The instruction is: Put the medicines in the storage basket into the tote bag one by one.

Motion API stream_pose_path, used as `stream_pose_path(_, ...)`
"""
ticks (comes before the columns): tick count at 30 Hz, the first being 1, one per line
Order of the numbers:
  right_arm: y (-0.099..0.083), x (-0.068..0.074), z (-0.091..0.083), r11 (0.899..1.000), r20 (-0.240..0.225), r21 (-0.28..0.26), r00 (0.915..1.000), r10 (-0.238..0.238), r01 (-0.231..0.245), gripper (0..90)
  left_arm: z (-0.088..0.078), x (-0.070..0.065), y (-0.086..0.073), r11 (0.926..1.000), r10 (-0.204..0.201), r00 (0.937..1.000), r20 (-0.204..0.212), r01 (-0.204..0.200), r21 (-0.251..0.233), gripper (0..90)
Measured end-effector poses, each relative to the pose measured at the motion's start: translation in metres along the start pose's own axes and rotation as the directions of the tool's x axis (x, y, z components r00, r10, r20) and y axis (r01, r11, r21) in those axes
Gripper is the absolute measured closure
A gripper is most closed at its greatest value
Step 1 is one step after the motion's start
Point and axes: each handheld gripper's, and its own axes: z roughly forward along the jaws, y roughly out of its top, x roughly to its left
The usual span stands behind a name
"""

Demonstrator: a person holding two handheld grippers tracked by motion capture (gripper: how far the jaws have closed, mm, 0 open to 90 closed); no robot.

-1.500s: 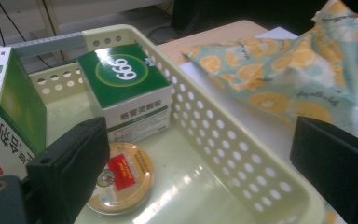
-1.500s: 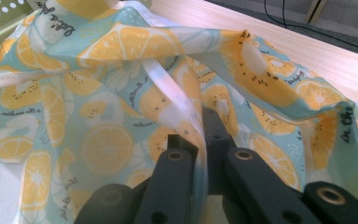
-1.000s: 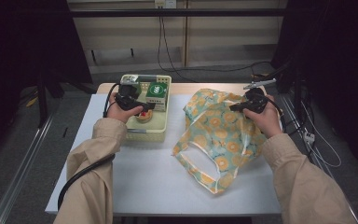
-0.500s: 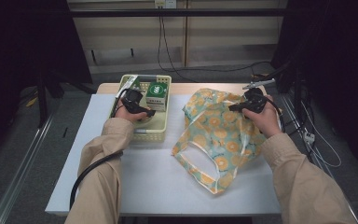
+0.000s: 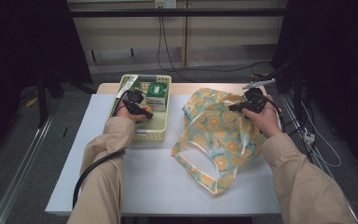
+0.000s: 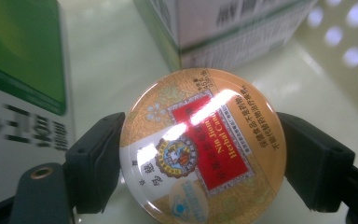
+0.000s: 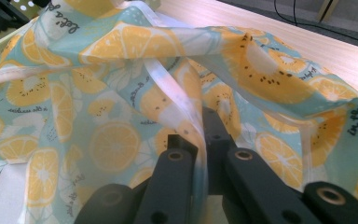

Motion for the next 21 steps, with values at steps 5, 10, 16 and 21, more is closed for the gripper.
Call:
stream_pose_path(5, 0.0, 0.0, -0.001, 1.0, 0.007, 0.001, 1.0, 0.005, -0.005, 90.0, -0.022, -0.002, 0.012, 0.9981, -0.017, 0.9995, 0.028, 0.019, -0.059, 20.6)
stream_pose_path(10, 0.003, 0.004, -0.001, 1.0, 0.01, 0.004, 0.9999, -0.006, 0.006, 90.0, -0.044, -0.015, 0.024, 0.9944, 0.007, 0.9981, 0.062, -0.001, -0.106, 20.6)
stream_pose_path(16, 0.003, 0.008, 0.002, 1.0, 0.012, 0.014, 0.9998, -0.012, 0.012, 90.0, -0.072, -0.04, 0.033, 0.9866, 0.07, 0.9862, 0.15, -0.047, -0.156, 20.6)
stream_pose_path(21, 0.004, 0.01, 0.005, 1.0, 0.013, 0.015, 0.9999, -0.009, 0.009, 90.0, -0.087, -0.069, 0.037, 0.9762, 0.145, 0.9685, 0.202, -0.107, -0.189, 20.6)
